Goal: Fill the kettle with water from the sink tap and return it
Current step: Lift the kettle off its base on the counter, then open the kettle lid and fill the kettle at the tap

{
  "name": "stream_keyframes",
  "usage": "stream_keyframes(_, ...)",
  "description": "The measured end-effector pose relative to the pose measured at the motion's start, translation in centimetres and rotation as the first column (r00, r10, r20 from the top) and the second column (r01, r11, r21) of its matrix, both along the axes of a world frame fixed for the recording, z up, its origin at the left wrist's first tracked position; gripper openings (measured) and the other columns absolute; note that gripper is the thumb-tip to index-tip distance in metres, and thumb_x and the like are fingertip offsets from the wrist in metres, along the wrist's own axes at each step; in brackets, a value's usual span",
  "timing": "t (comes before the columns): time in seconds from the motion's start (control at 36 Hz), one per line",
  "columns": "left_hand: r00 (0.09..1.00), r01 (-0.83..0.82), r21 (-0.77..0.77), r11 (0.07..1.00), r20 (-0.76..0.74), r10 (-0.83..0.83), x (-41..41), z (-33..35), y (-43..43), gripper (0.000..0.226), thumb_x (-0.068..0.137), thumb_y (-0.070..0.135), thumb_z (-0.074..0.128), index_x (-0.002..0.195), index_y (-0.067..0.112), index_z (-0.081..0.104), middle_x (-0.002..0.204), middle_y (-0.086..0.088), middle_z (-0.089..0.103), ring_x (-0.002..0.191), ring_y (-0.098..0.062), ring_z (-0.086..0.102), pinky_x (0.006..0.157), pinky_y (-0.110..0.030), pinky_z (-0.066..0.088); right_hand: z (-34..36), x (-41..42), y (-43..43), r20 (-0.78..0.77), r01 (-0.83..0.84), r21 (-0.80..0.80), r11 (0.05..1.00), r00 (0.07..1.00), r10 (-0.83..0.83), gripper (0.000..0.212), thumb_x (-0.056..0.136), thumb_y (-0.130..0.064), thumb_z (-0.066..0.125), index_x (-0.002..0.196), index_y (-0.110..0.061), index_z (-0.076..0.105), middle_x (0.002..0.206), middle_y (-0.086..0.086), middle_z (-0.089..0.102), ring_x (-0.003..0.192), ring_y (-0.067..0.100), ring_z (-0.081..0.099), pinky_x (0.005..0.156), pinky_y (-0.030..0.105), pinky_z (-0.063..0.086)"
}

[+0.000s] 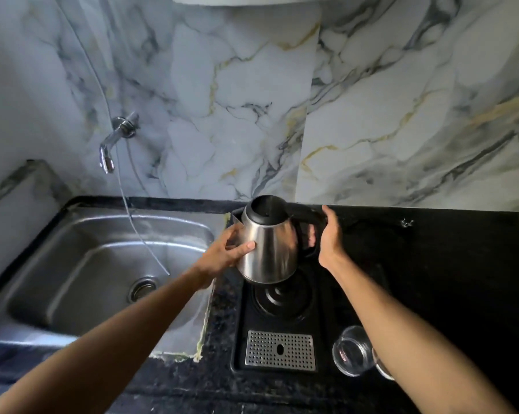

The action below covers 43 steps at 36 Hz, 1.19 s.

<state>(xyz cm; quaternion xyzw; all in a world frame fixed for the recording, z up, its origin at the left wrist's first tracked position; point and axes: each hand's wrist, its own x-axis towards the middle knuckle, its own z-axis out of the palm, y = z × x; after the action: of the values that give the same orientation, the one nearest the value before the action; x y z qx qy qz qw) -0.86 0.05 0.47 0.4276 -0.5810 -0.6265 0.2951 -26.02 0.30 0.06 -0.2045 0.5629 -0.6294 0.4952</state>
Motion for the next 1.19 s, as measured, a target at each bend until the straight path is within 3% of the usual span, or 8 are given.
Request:
stream_keyframes(0.14,0.947,-0.219,-0.302,0.928,0.163,0.277,4.5,5.2,-2.9,0.104,0.065,0.061,0.081,0.150,0.036,0.025,0.153,-0.001,0.036,0.137,-0.020,0.041,0.108,-0.043,0.040,2.6,4.8,-4.6,0.004,-0.037,-0.006,0.999,0.999,0.037,0.047,0.074,-0.053,0.050,0.040,-0.021,0.060,0.050,0.000,0.053,0.047,0.020,0.043,0.047,0.028,0.031)
stream_keyframes(0.25,0.755,0.015,-0.752,0.659,0.441,0.485,7.6,8.2,-4.8,0.093,0.067,0.076,0.065,0.144,0.030,0.038,0.160,-0.005,0.026,0.147,-0.028,0.019,0.115,-0.051,0.023,3.5,9.8,-6.6,0.000,-0.094,0.006,0.996,0.996,0.094,0.048,0.079,-0.051,0.045,0.042,-0.020,0.048,0.041,0.001,0.042,0.039,0.018,0.032,0.040,0.027,0.022)
stream_keyframes(0.33,0.618,0.072,-0.771,0.633,0.532,0.578,9.5,9.1,-6.2,0.087,0.070,0.072,0.068,0.139,0.023,0.046,0.160,-0.005,0.026,0.150,-0.028,0.008,0.116,-0.053,0.017,3.5,13.5,-7.7,-0.004,-0.088,0.026,0.996,0.996,0.088,0.045,0.080,-0.049,0.048,0.046,-0.019,0.050,0.042,-0.001,0.044,0.037,0.016,0.036,0.041,0.026,0.023)
stream_keyframes(0.44,0.566,0.090,-0.751,0.655,0.579,0.587,12.6,8.8,-7.7,0.075,0.073,0.065,0.071,0.130,0.019,0.056,0.159,-0.006,0.028,0.150,-0.028,0.006,0.116,-0.051,0.014,3.1,18.2,-9.0,-0.006,-0.101,0.047,0.994,0.995,0.101,0.034,0.073,-0.045,0.054,0.056,-0.016,0.057,0.041,-0.002,0.049,0.034,0.014,0.041,0.040,0.022,0.025)
stream_keyframes(0.78,0.650,0.040,-0.620,0.784,0.612,0.451,20.7,7.8,-12.7,0.068,0.078,0.044,0.077,0.135,0.018,0.051,0.160,-0.006,0.019,0.146,-0.030,0.016,0.115,-0.061,0.014,1.0,28.4,-13.1,-0.067,-0.070,0.046,0.996,0.995,0.073,0.046,0.072,-0.048,0.046,0.035,-0.021,0.043,0.036,0.002,0.037,0.032,0.019,0.031,0.036,0.024,0.022)
stream_keyframes(0.97,0.555,0.355,-0.663,0.659,0.717,0.422,22.1,8.5,-15.6,0.066,0.078,0.033,0.074,0.135,0.014,0.046,0.162,-0.018,0.010,0.144,-0.037,0.021,0.117,-0.051,0.015,-1.2,30.7,-14.3,-0.106,0.010,0.094,0.995,0.994,0.000,0.040,0.072,-0.043,0.050,0.044,-0.015,0.049,0.040,0.004,0.041,0.034,0.019,0.034,0.039,0.026,0.023)
stream_keyframes(1.11,0.650,0.470,-0.716,0.515,0.676,0.347,21.1,8.4,-16.8,0.087,0.083,0.052,0.067,0.153,0.023,0.024,0.164,-0.013,0.008,0.148,-0.038,0.009,0.121,-0.053,0.010,-2.6,32.6,-15.6,-0.082,-0.001,0.112,0.994,0.997,0.010,0.038,0.084,-0.038,0.046,0.055,-0.014,0.054,0.042,0.000,0.045,0.032,0.010,0.038,0.034,0.021,0.026)
stream_keyframes(1.19,0.812,0.278,-0.722,0.634,0.529,0.246,21.9,8.7,-18.5,0.079,0.090,0.052,0.061,0.153,0.021,0.026,0.163,-0.012,0.018,0.149,-0.031,0.016,0.121,-0.045,0.017,-3.2,33.7,-16.8,-0.042,0.042,0.121,0.992,0.998,-0.038,0.037,0.085,-0.036,0.049,0.055,-0.015,0.052,0.040,-0.001,0.043,0.031,0.010,0.036,0.033,0.020,0.024)
